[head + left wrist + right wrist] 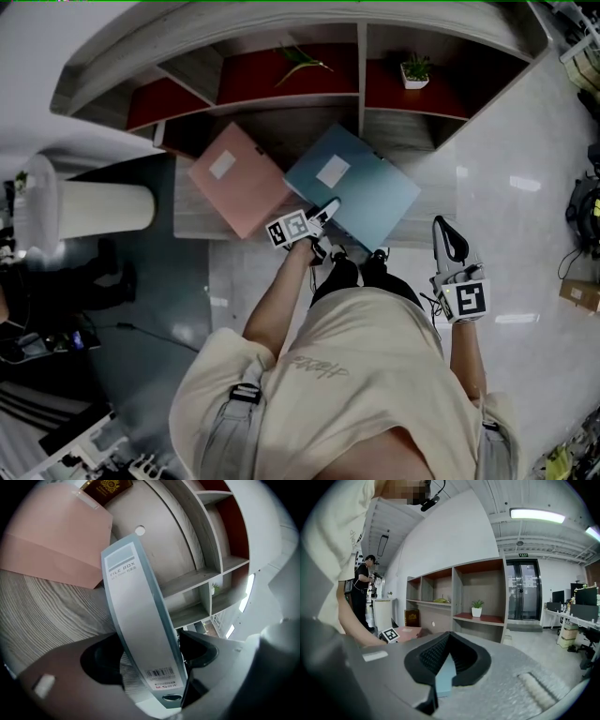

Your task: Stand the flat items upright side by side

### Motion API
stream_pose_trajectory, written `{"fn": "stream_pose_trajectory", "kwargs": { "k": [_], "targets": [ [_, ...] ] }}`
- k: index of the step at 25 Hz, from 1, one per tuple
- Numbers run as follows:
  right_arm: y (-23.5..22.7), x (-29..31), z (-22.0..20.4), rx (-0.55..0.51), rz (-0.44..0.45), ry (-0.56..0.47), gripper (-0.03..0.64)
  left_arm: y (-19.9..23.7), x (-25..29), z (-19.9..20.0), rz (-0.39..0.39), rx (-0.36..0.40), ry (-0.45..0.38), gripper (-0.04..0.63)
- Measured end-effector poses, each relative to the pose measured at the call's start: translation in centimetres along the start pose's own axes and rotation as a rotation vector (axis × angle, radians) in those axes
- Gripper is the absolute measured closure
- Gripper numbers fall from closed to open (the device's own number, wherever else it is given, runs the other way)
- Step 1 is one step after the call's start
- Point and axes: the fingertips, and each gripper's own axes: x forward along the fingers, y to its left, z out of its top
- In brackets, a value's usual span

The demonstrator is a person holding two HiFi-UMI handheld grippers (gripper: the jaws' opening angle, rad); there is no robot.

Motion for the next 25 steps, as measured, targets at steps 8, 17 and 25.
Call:
{"fn": "stream_pose_trajectory", "kwargs": {
  "k": [8, 17, 25],
  "targets": [
    [0.7, 0.4, 0.3, -0.024, 0.019, -0.024, 0.617, -0.8, -0.4, 0.6, -0.019, -0.044, -0.036, 0.235],
    [1.3, 1.0, -0.1, 0.009, 0.043, -0.039, 0.617, -4.1, -2.9, 3.5, -0.026, 0.027, -0.134, 0.252],
    [2.0, 1.5, -0.4, 0.015, 0.084, -0.032, 0.617, -7.0, -6.3, 7.1, -0.009, 0.206, -0.261, 0.262]
  ]
}}
